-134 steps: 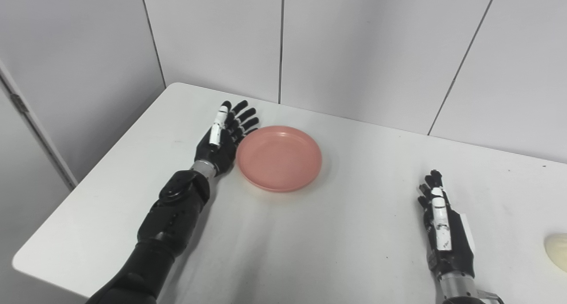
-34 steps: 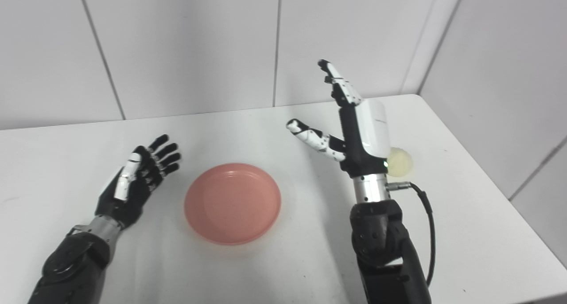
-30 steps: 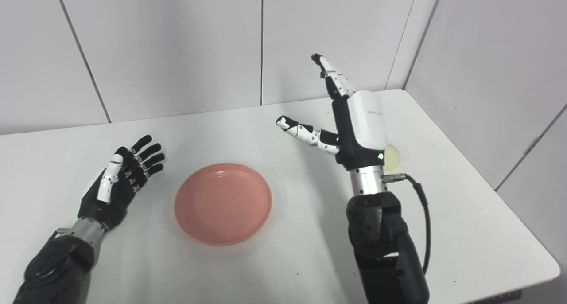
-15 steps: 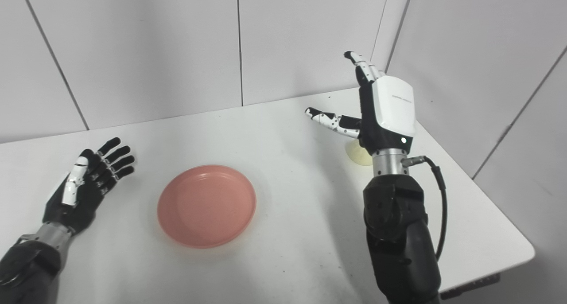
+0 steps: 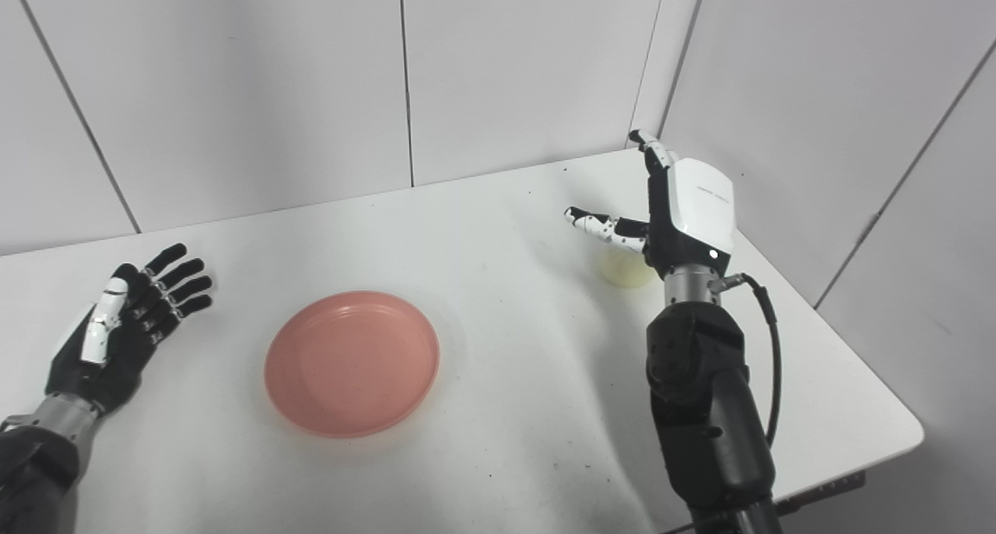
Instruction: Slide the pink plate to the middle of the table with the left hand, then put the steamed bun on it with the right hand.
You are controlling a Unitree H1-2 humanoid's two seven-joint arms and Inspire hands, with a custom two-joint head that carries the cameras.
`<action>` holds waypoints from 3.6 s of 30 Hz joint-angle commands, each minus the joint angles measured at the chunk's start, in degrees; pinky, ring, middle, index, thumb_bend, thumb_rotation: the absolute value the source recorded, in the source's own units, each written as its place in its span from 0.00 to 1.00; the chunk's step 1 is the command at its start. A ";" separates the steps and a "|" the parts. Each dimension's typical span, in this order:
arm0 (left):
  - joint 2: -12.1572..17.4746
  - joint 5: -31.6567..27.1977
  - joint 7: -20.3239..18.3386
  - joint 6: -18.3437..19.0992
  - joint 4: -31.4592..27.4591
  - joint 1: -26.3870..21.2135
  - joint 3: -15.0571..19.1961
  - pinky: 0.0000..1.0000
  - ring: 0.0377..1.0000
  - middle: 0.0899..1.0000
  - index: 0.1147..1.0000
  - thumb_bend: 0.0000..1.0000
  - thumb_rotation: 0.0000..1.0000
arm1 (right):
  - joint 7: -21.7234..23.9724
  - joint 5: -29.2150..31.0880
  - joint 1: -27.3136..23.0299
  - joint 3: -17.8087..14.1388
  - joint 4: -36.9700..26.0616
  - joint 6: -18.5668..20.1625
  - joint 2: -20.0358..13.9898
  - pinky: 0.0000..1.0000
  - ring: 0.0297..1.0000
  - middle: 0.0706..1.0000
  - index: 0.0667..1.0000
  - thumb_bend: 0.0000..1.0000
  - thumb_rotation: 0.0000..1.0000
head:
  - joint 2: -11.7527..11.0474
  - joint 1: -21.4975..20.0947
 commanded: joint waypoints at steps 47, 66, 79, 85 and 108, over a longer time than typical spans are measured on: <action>2.04 0.69 -2.29 3.81 7.74 7.33 2.52 0.79 0.79 0.80 0.80 0.56 0.91 | -6.82 7.56 -6.14 7.48 19.47 3.35 -6.92 0.76 0.86 0.85 0.82 0.84 0.52 | 2.15 -3.24; 2.03 0.14 -2.46 5.89 3.70 8.87 2.26 0.79 0.80 0.81 0.80 0.56 0.91 | -4.21 8.09 -6.62 10.59 21.75 4.65 -11.68 0.78 0.87 0.86 0.83 0.84 0.55 | 2.87 -3.20; 1.99 -0.02 -2.20 7.39 0.96 9.83 2.13 0.79 0.80 0.81 0.80 0.56 0.90 | -3.57 10.18 -8.75 12.49 26.71 3.16 -12.33 0.73 0.84 0.84 0.79 0.84 0.50 | 3.21 -3.22; 2.07 0.01 -2.19 7.66 0.17 10.17 2.07 0.79 0.80 0.81 0.81 0.56 0.90 | -3.73 10.85 -9.64 13.71 28.39 2.42 -12.38 0.70 0.83 0.83 0.79 0.84 0.48 | 3.44 -3.16; 2.26 -0.40 -1.72 9.56 -2.81 11.17 2.02 0.79 0.80 0.81 0.81 0.56 0.91 | -5.80 12.92 -10.80 15.52 30.97 0.98 -13.58 0.63 0.70 0.73 0.72 0.80 0.36 | 4.34 -3.42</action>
